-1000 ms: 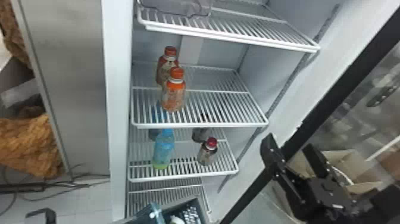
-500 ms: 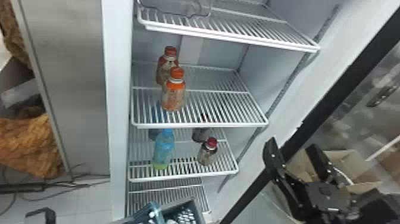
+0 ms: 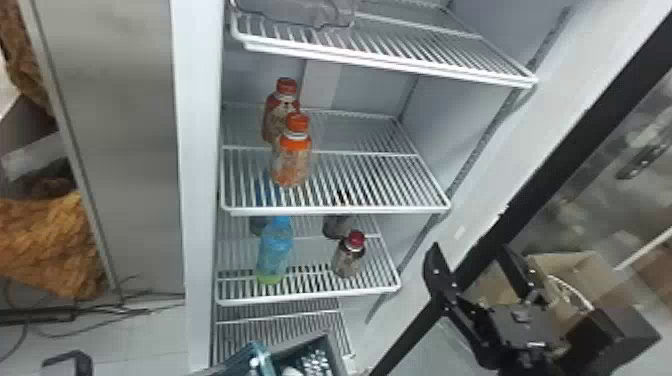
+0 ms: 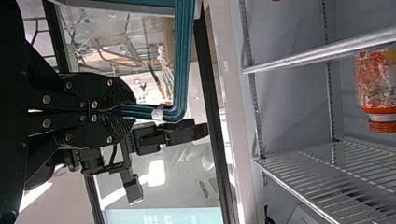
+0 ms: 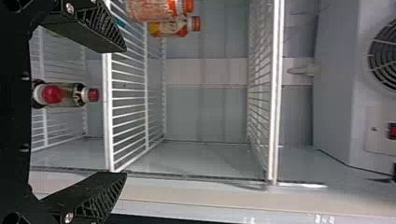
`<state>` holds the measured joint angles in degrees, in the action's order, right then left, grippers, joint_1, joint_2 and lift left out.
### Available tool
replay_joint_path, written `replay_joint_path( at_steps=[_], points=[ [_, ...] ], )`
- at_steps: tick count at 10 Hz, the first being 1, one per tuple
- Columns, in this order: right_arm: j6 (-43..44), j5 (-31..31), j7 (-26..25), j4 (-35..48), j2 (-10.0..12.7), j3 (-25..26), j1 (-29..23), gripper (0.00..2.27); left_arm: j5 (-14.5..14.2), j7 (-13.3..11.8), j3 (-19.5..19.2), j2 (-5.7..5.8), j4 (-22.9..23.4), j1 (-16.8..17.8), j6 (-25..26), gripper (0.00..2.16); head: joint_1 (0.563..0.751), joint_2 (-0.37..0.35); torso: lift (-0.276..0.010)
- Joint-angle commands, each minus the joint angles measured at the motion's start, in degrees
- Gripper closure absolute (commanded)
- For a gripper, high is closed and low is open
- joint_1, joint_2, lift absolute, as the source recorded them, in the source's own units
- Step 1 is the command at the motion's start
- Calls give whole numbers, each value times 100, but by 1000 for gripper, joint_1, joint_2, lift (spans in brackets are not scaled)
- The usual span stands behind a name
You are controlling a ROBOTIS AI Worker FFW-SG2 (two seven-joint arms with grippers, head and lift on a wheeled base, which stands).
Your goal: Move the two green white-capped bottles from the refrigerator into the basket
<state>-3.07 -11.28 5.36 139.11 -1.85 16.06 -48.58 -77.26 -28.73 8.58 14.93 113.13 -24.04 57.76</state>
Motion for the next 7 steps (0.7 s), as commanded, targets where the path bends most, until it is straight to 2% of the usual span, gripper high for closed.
replay_joint_path(
  at_steps=[1,7],
  points=[
    [-157,43,0,18,0,-6,35,94,2,-1,10,-7,0,0,3,1213,695,-350,-4],
    [-157,100,9,102,0,-18,35,94,-9,-1,45,-7,0,28,3,1213,695,-350,-4]
  ],
)
